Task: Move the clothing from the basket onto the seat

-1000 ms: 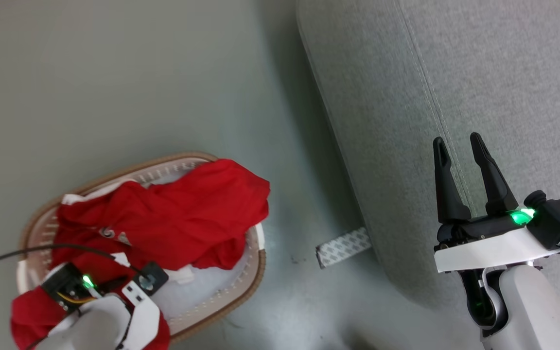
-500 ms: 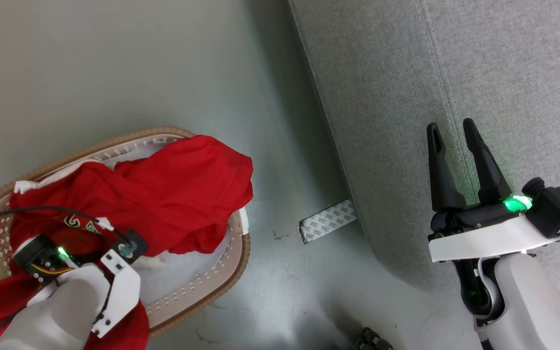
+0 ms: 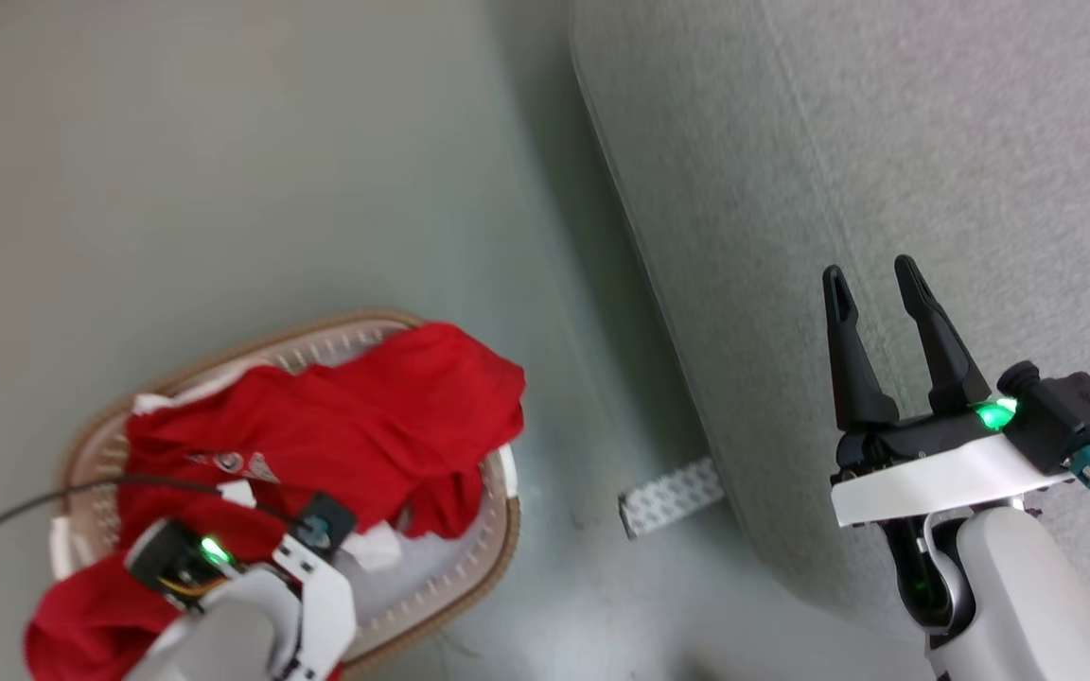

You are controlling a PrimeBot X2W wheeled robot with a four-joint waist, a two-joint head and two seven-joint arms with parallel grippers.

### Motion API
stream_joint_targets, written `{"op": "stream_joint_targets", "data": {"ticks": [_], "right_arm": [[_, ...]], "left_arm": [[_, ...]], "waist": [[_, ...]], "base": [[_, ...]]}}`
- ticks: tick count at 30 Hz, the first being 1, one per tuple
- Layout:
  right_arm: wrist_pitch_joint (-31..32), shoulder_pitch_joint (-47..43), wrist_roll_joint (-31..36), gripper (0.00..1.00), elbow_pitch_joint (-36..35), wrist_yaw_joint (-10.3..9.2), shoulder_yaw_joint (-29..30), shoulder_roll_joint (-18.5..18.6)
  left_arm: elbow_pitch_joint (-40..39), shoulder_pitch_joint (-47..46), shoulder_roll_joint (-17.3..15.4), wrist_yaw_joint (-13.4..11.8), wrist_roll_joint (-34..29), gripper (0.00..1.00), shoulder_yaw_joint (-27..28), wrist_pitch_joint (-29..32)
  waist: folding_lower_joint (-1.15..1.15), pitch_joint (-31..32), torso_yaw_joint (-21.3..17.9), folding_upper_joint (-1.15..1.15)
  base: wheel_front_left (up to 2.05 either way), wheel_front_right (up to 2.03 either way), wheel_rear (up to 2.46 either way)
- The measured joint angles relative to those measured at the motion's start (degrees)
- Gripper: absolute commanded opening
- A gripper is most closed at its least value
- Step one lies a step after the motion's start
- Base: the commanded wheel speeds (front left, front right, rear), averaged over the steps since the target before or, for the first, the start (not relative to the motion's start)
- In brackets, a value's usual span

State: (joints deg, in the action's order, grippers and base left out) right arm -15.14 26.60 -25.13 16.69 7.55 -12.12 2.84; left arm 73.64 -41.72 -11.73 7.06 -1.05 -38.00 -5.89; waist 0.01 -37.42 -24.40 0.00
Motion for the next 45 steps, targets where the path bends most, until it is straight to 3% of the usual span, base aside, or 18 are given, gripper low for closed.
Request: {"op": "stream_joint_targets", "data": {"ticks": [7,16,27,37,45], "right_arm": [[0.0,-3.4,3.8,1.00,1.9,0.00,1.3,0.0],[0.0,-7.5,6.7,1.00,3.9,0.00,2.7,0.0],[0.0,-11.3,7.4,1.00,5.3,0.00,3.2,0.0],[0.0,-13.2,7.7,1.00,5.9,0.00,2.3,0.1],[0.0,-13.4,7.5,1.00,6.3,0.00,0.4,0.5]], "left_arm": [[-0.1,4.6,4.7,0.1,4.7,0.00,2.1,-5.9],[-4.5,9.1,7.4,0.2,8.4,0.00,2.6,-9.0],[-24.6,14.6,5.9,0.3,15.0,0.00,9.0,-9.2],[-43.1,17.5,4.9,-0.9,16.9,0.00,15.9,-9.2],[-49.7,15.0,6.6,-0.5,21.4,0.00,18.7,-9.2]], "waist": [[-0.01,9.4,3.2,0.00],[-0.02,21.5,8.7,0.00],[-0.02,31.5,15.4,0.00],[-0.02,36.9,18.5,0.00],[-0.01,38.3,19.4,0.00]], "base": [[0.00,0.00,0.00],[0.00,0.00,0.00],[0.00,0.00,0.00],[0.00,0.00,0.00],[0.00,0.00,0.00]]}}
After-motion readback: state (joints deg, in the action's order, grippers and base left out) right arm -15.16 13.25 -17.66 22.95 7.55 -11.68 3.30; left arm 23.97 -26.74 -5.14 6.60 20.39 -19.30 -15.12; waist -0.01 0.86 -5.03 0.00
